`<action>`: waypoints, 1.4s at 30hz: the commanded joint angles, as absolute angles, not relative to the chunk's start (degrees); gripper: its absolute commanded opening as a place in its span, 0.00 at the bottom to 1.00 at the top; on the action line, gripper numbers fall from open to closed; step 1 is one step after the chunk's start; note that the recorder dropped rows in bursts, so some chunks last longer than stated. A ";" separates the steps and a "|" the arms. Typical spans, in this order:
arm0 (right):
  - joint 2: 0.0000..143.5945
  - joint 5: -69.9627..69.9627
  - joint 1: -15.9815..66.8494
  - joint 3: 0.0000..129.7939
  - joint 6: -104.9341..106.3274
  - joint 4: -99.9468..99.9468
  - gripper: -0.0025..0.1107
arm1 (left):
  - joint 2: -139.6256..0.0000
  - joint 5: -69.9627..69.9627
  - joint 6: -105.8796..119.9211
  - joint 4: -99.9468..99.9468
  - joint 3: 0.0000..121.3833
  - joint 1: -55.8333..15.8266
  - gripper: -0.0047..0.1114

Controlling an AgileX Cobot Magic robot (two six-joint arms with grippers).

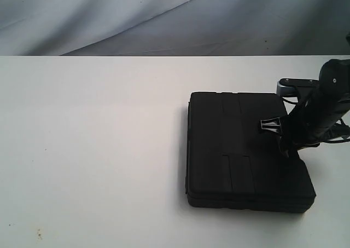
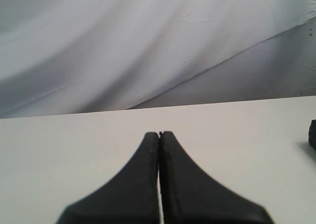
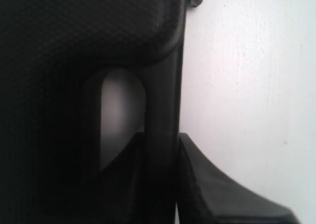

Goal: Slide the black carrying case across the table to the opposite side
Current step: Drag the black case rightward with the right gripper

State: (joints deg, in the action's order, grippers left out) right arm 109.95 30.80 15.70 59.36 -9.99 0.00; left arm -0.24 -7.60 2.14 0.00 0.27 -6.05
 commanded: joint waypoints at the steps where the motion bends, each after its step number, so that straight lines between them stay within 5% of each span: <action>1: 109.46 30.77 13.79 57.65 -9.03 -2.48 0.02 | 0.00 -7.54 1.74 0.00 0.00 -5.95 0.04; 19: 109.46 29.18 13.22 56.53 -7.98 -2.32 0.03 | 0.00 -7.54 1.87 0.00 0.00 -5.95 0.04; 28: 109.05 28.72 13.22 56.53 -8.20 -2.11 0.40 | 0.00 -7.54 2.00 0.00 0.00 -5.95 0.04; 42: 105.77 29.07 13.22 56.53 -8.37 -1.25 0.41 | 0.00 -7.54 1.86 0.00 0.00 -5.95 0.04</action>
State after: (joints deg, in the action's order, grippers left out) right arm 107.59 28.68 13.69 56.61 -8.74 -1.30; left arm -0.24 -7.60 2.14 0.00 0.27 -6.05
